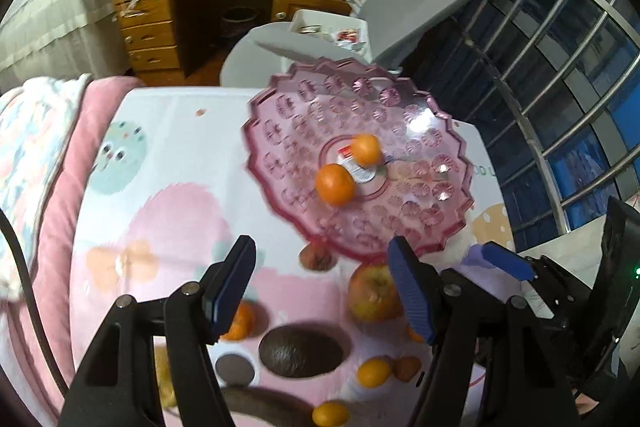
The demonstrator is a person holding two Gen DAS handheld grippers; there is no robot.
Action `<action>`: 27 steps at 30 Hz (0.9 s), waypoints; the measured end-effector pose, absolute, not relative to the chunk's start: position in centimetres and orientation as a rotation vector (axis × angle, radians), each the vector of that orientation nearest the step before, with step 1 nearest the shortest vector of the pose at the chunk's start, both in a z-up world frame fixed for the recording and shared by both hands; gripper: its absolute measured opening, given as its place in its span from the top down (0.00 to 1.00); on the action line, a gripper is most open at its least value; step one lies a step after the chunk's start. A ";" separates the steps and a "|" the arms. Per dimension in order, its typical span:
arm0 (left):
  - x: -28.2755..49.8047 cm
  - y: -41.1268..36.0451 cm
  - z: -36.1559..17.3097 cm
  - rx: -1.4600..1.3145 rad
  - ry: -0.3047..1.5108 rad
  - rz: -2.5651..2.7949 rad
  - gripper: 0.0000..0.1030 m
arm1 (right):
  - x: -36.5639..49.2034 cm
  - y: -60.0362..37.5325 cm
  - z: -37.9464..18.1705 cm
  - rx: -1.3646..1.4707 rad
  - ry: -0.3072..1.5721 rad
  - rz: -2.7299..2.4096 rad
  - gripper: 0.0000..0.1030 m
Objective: Organize fruits
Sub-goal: 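Move the right gripper back to the dark banana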
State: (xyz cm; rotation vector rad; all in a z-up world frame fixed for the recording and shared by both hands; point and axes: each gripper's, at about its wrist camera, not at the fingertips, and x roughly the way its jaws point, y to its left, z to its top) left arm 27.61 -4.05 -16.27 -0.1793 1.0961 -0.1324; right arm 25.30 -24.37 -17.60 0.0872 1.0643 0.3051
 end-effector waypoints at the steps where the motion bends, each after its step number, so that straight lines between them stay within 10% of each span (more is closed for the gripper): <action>1: 27.0 -3.7 -16.3 -0.183 1.104 -0.112 0.35 | 25.0 -24.5 -17.5 0.091 1.067 0.308 0.30; 27: 14.1 6.8 -13.9 -0.279 1.136 0.123 0.22 | 17.2 -22.1 -15.5 0.076 1.117 0.482 0.30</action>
